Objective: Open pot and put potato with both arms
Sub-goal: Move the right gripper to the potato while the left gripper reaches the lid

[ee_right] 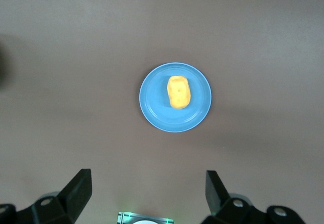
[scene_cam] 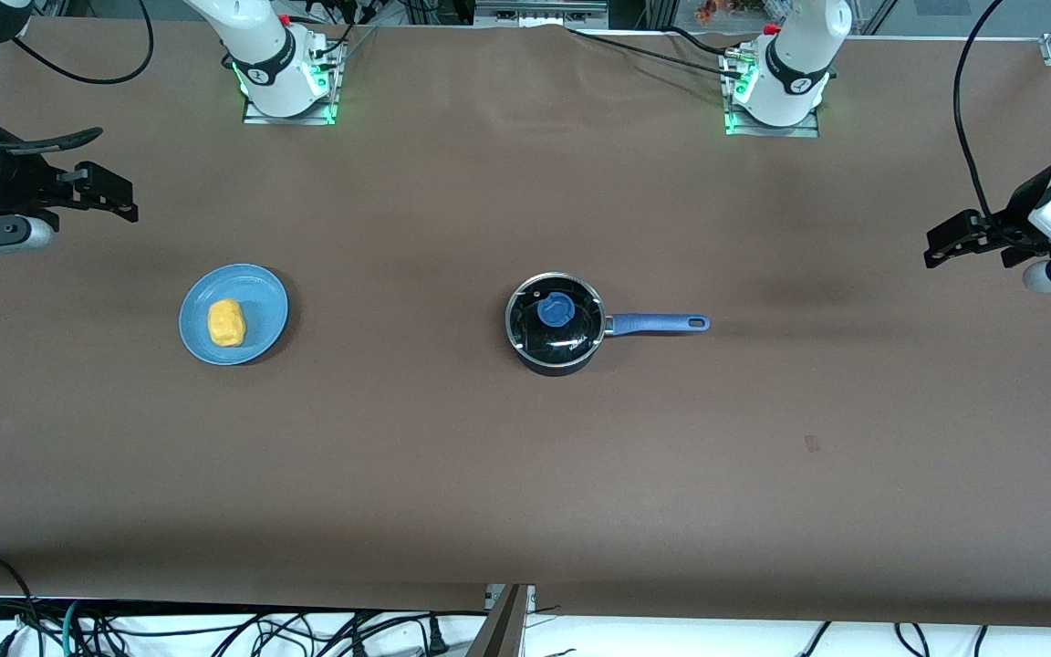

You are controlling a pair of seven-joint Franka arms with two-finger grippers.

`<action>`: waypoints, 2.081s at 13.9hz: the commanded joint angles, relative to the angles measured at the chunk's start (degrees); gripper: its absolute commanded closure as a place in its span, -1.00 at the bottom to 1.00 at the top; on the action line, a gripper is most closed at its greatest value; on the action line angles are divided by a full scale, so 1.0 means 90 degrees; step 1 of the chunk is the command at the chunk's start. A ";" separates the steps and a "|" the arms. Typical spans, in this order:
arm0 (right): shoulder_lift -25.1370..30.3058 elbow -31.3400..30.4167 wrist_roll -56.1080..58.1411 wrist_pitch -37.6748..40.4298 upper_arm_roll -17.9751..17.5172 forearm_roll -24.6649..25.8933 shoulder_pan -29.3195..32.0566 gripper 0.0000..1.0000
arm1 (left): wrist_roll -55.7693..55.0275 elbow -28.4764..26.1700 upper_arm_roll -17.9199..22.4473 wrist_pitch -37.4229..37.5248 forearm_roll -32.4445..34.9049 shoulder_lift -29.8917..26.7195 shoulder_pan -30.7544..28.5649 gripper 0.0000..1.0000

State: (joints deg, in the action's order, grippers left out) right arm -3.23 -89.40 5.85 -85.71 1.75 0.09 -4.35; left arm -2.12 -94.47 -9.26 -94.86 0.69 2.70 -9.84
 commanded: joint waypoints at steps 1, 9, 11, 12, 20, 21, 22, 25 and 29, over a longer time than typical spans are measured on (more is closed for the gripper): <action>-0.0090 0.0148 0.0121 0.0061 -0.0057 0.0019 0.0082 -0.99 | -0.0203 0.0165 -0.0151 0.0140 0.0148 0.0081 0.0029 -1.00; -0.0607 0.0148 0.0151 -0.0505 -0.0067 0.0078 0.0044 -0.99 | -0.0895 0.0164 -0.0386 0.0140 0.0148 0.0314 0.0048 -1.00; -0.0831 0.0148 0.0112 -0.0545 -0.0067 0.0068 0.0043 -0.99 | -0.1159 0.0164 -0.0523 0.0130 0.0148 0.0490 0.0038 -1.00; -0.0948 0.0148 0.0112 -0.0651 -0.0057 0.0068 0.0063 -0.99 | -0.1305 0.0164 -0.0581 0.0121 0.0148 0.0587 0.0038 -1.00; -0.1817 0.0109 0.0112 -0.1266 -0.0048 0.0078 0.0199 -0.99 | -0.3706 0.0174 -0.2035 -0.0814 -0.0155 0.1475 0.0203 -1.00; -0.1993 0.0109 0.0102 -0.1393 -0.0048 0.0078 0.0209 -0.99 | -0.3961 0.0174 -0.2124 -0.1039 -0.0145 0.1612 0.0466 -1.00; -0.2188 0.0099 0.0092 -0.1559 -0.0048 0.0058 0.0258 -0.99 | -0.4388 0.0174 -0.2125 -0.1457 -0.0154 0.1798 0.0807 -1.00; -0.2589 0.0060 0.0073 -0.1960 -0.0048 0.0000 0.0327 -0.99 | -0.6234 0.0387 -0.2086 -0.2621 -0.0077 0.2568 0.1861 -1.00; -0.2941 -0.0105 0.0063 -0.2341 -0.0048 0.0000 0.0327 -0.99 | -0.6883 0.1541 -0.2018 -0.2925 0.0078 0.3751 0.2449 -1.00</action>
State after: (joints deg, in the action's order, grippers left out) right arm -29.40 -89.61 6.43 -105.46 1.78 0.16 -1.84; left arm -62.56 -87.49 -28.41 -121.44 -0.03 30.97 10.26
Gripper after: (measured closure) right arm 0.004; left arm 0.000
